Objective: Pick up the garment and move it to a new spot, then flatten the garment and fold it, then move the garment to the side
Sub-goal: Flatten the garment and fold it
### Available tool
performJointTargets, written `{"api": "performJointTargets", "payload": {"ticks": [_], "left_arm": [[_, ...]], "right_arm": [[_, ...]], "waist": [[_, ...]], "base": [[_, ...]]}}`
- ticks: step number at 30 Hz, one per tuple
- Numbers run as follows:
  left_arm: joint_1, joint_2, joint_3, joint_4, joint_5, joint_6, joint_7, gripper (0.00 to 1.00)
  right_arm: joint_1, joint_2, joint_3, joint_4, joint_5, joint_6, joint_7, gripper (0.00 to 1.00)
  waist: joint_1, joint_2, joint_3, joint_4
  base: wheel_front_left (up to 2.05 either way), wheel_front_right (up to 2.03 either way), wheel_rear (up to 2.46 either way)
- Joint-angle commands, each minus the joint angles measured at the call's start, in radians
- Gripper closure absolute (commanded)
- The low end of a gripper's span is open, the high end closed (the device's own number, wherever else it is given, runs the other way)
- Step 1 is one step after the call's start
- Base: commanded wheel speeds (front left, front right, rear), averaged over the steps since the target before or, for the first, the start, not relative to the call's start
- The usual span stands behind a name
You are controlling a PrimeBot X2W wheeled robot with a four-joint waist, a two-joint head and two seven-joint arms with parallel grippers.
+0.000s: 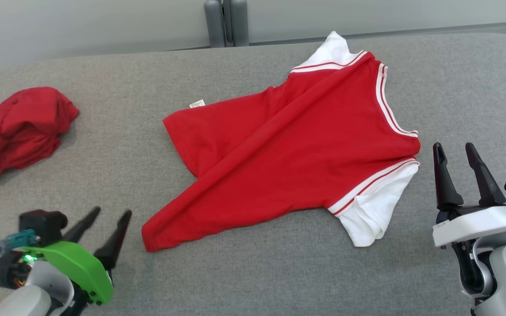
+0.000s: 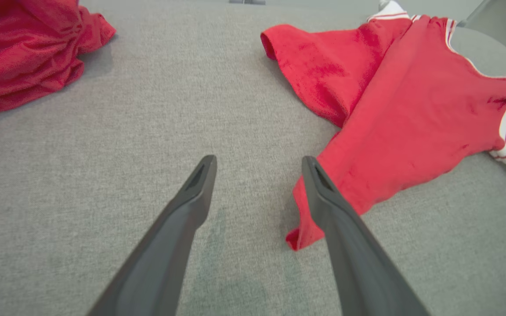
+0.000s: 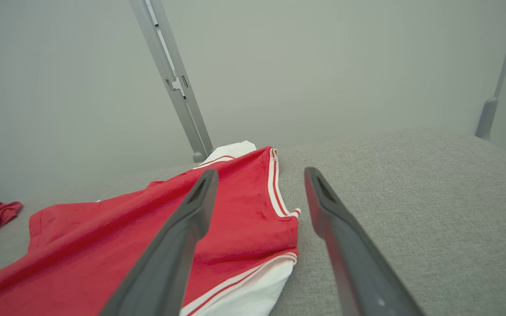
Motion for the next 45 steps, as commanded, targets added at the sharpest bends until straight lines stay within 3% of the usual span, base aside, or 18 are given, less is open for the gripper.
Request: {"api": "performJointTargets", "payload": {"ticks": [1, 3, 6, 12, 21, 25, 27, 32, 33, 34, 35, 40, 45], "left_arm": [[0.011, 0.009, 0.022, -0.018, 0.022, 0.026, -0.036, 0.0], [0.02, 0.013, 0.052, -0.044, 0.033, 0.069, -0.091, 0.0], [0.021, -0.016, 0.057, -0.064, 0.037, 0.097, -0.113, 0.0], [-0.103, -0.116, 0.013, 0.012, 0.058, 0.121, -0.038, 0.0], [-0.348, -0.262, 0.008, 0.366, -0.014, 0.034, 0.116, 0.0], [-0.425, -0.318, 0.029, 0.535, -0.067, -0.04, 0.15, 0.0], [-0.468, -0.327, 0.024, 0.612, -0.06, -0.083, 0.158, 0.0], [-0.545, -0.346, 0.017, 0.77, -0.056, -0.133, 0.167, 0.0], [-0.56, -0.342, 0.015, 0.79, -0.051, -0.141, 0.166, 0.51], [-0.577, -0.336, 0.017, 0.807, -0.053, -0.155, 0.165, 0.91], [-0.584, -0.335, 0.018, 0.817, -0.061, -0.165, 0.173, 1.0], [-0.66, -0.283, 0.007, 0.788, -0.04, -0.194, 0.17, 1.0], [-0.763, -0.179, 0.003, 0.746, -0.017, -0.201, 0.2, 1.0]], "right_arm": [[0.018, 0.0, -0.004, -0.004, -0.002, 0.0, -0.003, 0.0], [0.025, 0.012, -0.004, -0.011, -0.008, 0.0, -0.003, 0.0], [0.025, 0.019, -0.002, -0.016, -0.002, 0.0, -0.003, 0.0], [0.002, 0.025, 0.022, -0.006, 0.004, 0.0, -0.003, 0.0], [-0.047, 0.021, 0.06, 0.006, 0.009, 0.0, -0.003, 0.0], [-0.063, 0.025, 0.067, 0.01, 0.011, 0.0, -0.003, 0.0], [-0.071, 0.028, 0.071, 0.011, 0.011, 0.0, -0.003, 0.0], [-0.09, 0.037, 0.083, 0.007, 0.01, 0.0, -0.003, 0.0], [-0.093, 0.038, 0.083, 0.006, 0.01, 0.0, -0.003, 0.0], [-0.095, 0.042, 0.084, 0.004, 0.01, 0.0, -0.003, 0.0], [-0.096, 0.045, 0.081, 0.003, 0.009, 0.0, -0.003, 0.0], [-0.095, 0.059, 0.062, -0.009, 0.005, 0.0, -0.003, 0.0], [-0.119, 0.08, 0.068, -0.023, 0.005, 0.0, -0.003, 0.0]], "waist": [[0.0, 0.0, -0.014, 0.004], [0.0, 0.0, -0.018, 0.0], [0.0, 0.0, -0.011, -0.005], [0.0, 0.0, 0.014, -0.03], [0.0, 0.0, 0.068, -0.099], [0.0, 0.0, 0.091, -0.135], [0.0, 0.0, 0.105, -0.154], [0.0, 0.0, 0.142, -0.191], [0.0, 0.0, 0.148, -0.197], [0.0, 0.0, 0.158, -0.206], [0.0, 0.0, 0.163, -0.212], [0.0, 0.0, 0.191, -0.237], [0.0, 0.0, 0.237, -0.274]], "base": [[0.0, 0.0, 0.0], [0.0, 0.0, 0.0], [0.0, 0.0, 0.0], [0.0, 0.0, 0.0], [0.0, 0.0, 0.0], [0.0, 0.0, 0.0], [0.0, 0.0, 0.0], [0.0, 0.0, 0.0], [0.0, 0.0, 0.0], [0.0, 0.0, 0.0], [0.0, 0.0, 0.0], [0.0, 0.0, 0.0], [0.0, 0.0, 0.0]]}}
